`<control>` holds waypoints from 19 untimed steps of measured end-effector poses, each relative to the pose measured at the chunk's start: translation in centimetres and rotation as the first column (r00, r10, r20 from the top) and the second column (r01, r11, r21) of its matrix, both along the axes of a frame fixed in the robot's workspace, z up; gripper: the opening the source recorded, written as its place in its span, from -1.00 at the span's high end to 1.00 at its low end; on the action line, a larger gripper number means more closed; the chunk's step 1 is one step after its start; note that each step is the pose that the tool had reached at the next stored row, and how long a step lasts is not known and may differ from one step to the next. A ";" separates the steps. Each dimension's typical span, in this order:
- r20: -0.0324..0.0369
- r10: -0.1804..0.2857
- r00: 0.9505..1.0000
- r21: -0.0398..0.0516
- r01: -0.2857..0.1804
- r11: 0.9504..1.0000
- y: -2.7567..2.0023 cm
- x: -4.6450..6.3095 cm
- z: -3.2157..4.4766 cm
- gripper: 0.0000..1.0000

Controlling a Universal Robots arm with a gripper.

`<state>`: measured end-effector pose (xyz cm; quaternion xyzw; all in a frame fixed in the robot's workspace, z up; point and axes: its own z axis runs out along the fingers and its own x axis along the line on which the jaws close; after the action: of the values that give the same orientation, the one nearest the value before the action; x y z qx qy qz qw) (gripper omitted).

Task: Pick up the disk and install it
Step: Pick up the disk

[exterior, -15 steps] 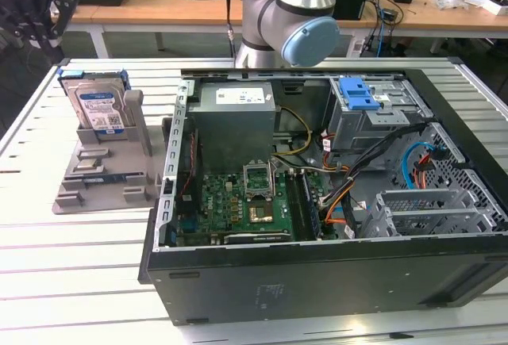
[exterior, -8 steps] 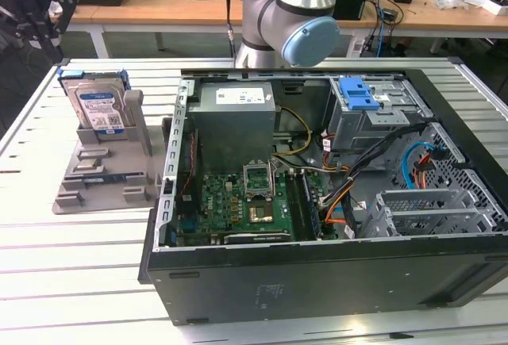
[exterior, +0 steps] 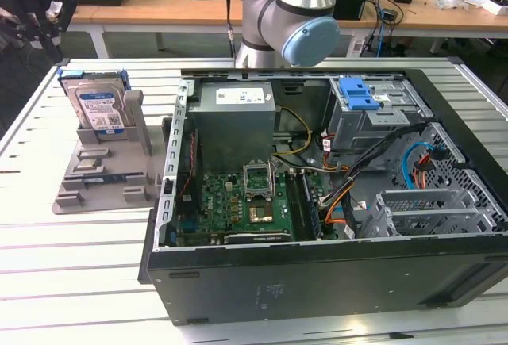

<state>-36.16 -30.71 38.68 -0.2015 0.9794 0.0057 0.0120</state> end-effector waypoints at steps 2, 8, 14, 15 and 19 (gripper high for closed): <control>0.000 0.044 0.999 0.000 -0.044 0.999 0.00 0.0 0.00 0.79; 0.000 0.148 0.989 0.000 -0.148 0.989 0.00 0.0 0.00 0.79; 0.000 0.235 0.972 0.000 -0.235 0.972 0.00 0.0 0.00 0.79; 0.000 0.259 0.966 0.000 -0.259 0.966 0.00 0.0 0.00 0.79; 0.000 0.321 0.947 0.000 -0.321 0.947 0.00 0.0 0.00 0.79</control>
<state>-36.16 -30.71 38.68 -0.3581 0.9336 0.0076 0.0109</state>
